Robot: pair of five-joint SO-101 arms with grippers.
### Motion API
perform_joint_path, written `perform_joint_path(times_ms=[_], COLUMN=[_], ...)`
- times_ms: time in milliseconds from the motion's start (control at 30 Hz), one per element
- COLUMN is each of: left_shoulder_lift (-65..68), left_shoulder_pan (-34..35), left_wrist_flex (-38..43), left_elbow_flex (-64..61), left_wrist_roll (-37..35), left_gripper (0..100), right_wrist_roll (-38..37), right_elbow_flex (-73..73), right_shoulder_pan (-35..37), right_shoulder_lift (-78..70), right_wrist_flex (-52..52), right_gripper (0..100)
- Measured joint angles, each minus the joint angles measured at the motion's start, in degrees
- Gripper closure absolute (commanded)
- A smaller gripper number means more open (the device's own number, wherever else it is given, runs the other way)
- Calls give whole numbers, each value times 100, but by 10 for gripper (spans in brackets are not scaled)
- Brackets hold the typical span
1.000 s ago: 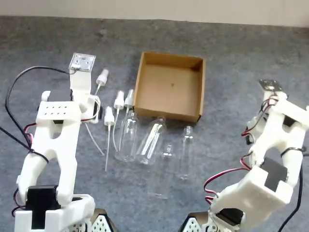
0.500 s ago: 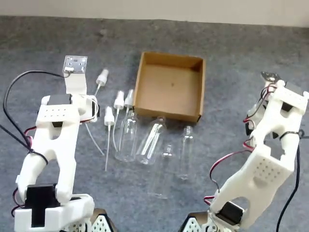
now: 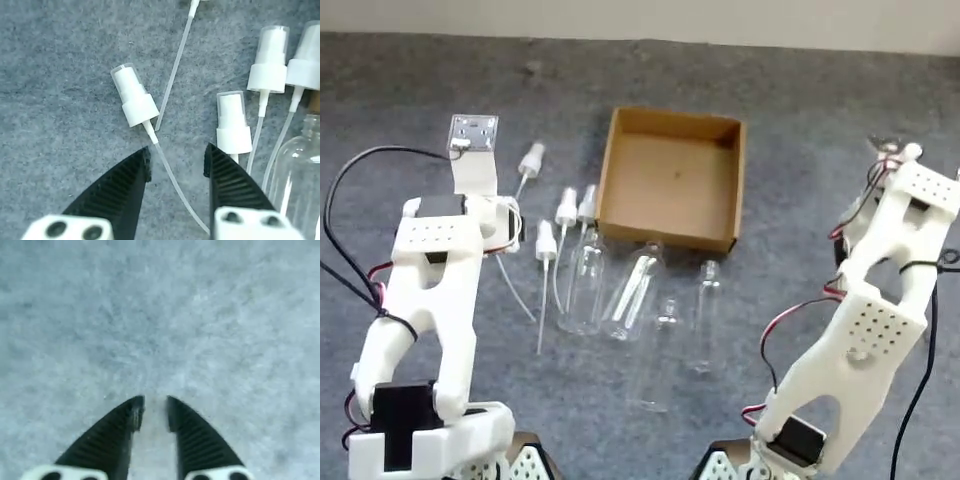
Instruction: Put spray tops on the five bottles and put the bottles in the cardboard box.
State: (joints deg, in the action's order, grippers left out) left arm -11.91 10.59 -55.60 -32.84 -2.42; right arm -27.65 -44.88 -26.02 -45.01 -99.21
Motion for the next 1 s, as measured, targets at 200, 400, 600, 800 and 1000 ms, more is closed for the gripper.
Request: perform_joint_path(times_ms=[200,400,600,800,1000], left_shoulder_lift=[0,0,0,0,0], left_shoulder_pan=[202,193,193,202,193], left_wrist_flex=[0,308,492,492,519], left_elbow_flex=[-53,-334,-422,-422,-440], left_wrist_roll=[0,0,0,0,0], left_gripper=[860,860,860,860,860], right_wrist_roll=[0,0,-369,-1864,-3323], right_elbow_flex=[-949,-1327,-510,2268,3710], right_shoulder_pan=[0,-35,-519,-1319,-2418], right_shoulder_lift=[0,0,993,2936,3956], right_wrist_flex=[-62,-79,-79,-9,273], right_gripper=[981,830,828,828,824])
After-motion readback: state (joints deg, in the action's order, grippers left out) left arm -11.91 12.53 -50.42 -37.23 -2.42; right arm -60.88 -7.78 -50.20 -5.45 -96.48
